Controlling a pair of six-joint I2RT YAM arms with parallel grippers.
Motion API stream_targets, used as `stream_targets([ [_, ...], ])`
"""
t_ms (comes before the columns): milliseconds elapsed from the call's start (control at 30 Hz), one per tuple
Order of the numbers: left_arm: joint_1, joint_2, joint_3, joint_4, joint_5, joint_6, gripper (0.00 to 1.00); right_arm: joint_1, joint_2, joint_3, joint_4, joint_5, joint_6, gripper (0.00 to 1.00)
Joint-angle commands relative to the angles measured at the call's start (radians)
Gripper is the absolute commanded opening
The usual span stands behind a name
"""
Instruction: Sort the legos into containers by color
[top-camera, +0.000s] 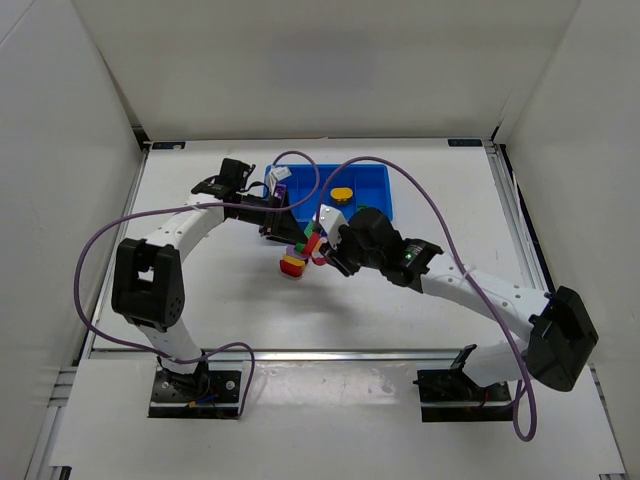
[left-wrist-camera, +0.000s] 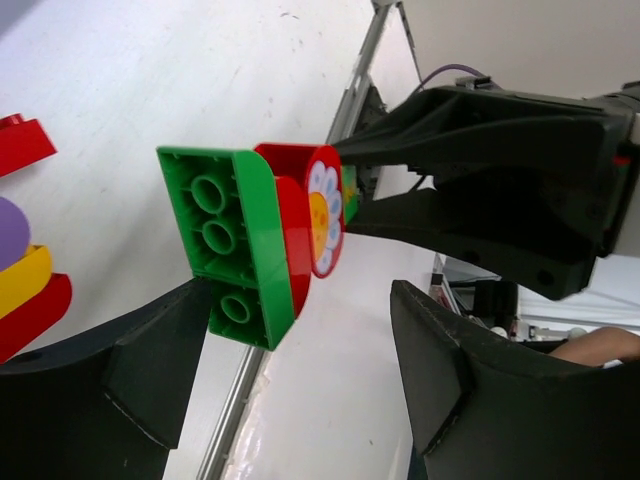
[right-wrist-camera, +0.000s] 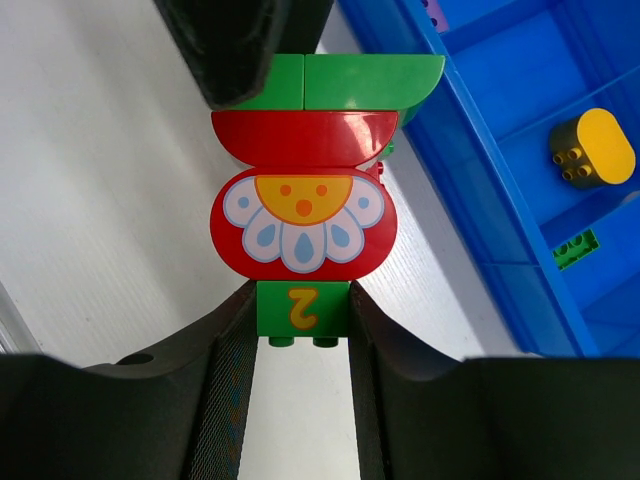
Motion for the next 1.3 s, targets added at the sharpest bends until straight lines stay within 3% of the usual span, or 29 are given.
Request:
stream_targets([
  [0, -0.002, -0.02, 0.01, 0.008, -0.032, 0.029, 0.82, 0.018, 0.001, 0.06, 0.075, -0.003, -0.016, 0.0],
  [300, 0.006, -0.056, -0.033, 0.005, -0.176, 0.041, 0.82, 0.018, -0.036, 0.046, 0.034, 0.004, -0.008, 0.0],
  [433, 0.006, -0.049, -0.036, 0.002, -0.171, 0.041, 0.82, 0.016, -0.033, 0.055, 0.038, 0.004, -0.01, 0.0],
  [633, 0.008, -0.019, -0.01, 0.008, 0.065, 0.032, 0.81, 0.016, -0.004, 0.068, 0.069, 0.002, -0.003, 0.0],
  [867, 0.001, 0.004, 0.025, 0.008, 0.188, 0.018, 0.76, 0.018, 0.044, 0.084, 0.112, 0.001, 0.003, 0.0],
  [933, -0.002, 0.004, 0.028, 0.008, 0.195, 0.015, 0.72, 0.018, 0.053, 0.088, 0.129, 0.002, 0.004, 0.0],
  [1167, -0.003, 0.003, 0.022, 0.008, 0.192, 0.018, 0.36, 0.018, 0.064, 0.097, 0.14, 0.002, -0.002, 0.0],
  [1267, -0.002, -0.006, 0.022, 0.008, 0.174, 0.024, 0.26, 0.016, 0.055, 0.091, 0.127, 0.004, -0.007, 0.0],
])
